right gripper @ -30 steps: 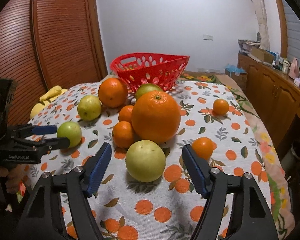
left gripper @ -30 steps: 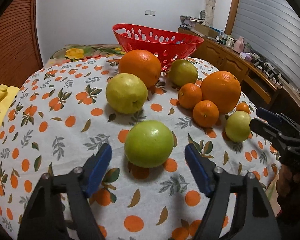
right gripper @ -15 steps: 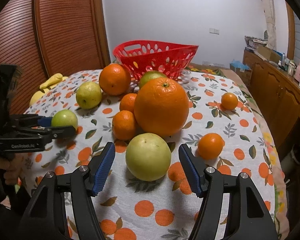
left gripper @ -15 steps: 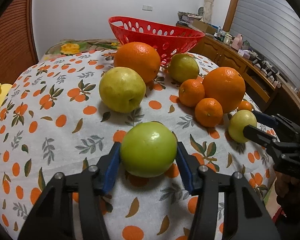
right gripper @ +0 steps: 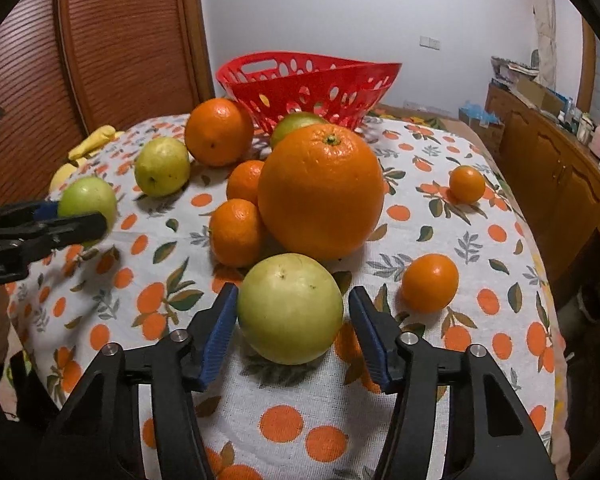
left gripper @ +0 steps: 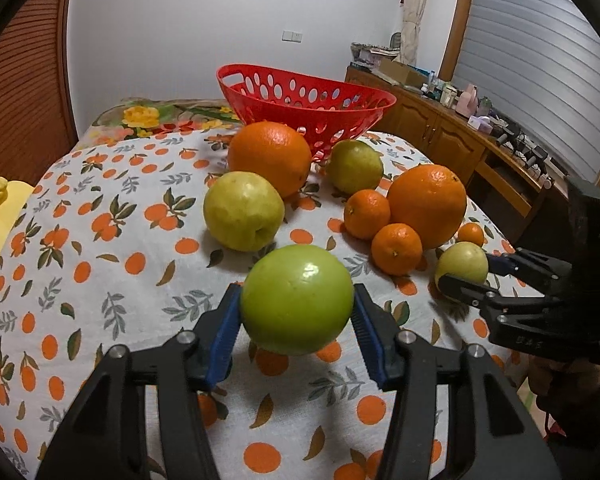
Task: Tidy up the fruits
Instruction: 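Close left tool on the green apple while right tool grips the pale green fruit, then carry green apple with left tool while right tool drops pale green fruit into red basket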
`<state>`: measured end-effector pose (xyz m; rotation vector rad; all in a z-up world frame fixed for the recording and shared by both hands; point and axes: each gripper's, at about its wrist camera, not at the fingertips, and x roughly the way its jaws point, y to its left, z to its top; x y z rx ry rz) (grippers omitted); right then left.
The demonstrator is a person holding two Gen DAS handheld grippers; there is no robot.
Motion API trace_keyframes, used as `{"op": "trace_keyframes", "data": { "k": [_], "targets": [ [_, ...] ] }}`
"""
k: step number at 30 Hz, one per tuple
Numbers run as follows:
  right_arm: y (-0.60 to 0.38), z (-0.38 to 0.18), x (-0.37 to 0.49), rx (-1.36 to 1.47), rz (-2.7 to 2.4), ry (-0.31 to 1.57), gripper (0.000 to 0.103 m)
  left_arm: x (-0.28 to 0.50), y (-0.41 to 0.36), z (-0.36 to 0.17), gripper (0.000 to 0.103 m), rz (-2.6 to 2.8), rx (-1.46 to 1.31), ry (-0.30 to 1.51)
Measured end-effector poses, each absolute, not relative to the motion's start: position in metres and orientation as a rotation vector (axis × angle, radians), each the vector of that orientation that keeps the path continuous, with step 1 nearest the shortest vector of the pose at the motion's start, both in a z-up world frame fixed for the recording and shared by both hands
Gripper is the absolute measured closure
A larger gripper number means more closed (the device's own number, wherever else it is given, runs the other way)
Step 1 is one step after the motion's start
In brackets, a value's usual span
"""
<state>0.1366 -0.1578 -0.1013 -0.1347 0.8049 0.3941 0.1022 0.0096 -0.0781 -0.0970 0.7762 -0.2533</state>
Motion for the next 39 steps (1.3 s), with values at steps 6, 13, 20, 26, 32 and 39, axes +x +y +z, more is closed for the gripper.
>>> {"op": "trace_keyframes", "data": {
  "k": [6,13,20,26,32,39],
  "targets": [
    [-0.158,-0.095,0.129,-0.138,0.422,0.776,0.051,0.102,0.012,-0.072,0.05,-0.252,-0.097,0.763],
    [-0.157,-0.061,0.126,-0.126,0.479,0.702,0.051,0.108,0.013,-0.05,0.05,-0.239,-0.088,0.723],
    [-0.157,-0.023,0.145,-0.129,0.514,0.625,0.051,0.126,0.013,-0.028,0.05,-0.233,-0.058,0.682],
    [-0.156,-0.004,0.173,-0.152,0.517,0.589,0.051,0.146,0.014,-0.019,0.05,-0.221,-0.039,0.671],
    [-0.152,0.008,0.204,-0.176,0.52,0.579,0.051,0.171,0.015,-0.014,0.05,-0.22,-0.032,0.672],
    [-0.145,0.015,0.243,-0.191,0.527,0.587,0.051,0.2,0.012,-0.01,0.05,-0.224,-0.011,0.674]
  ]
}}
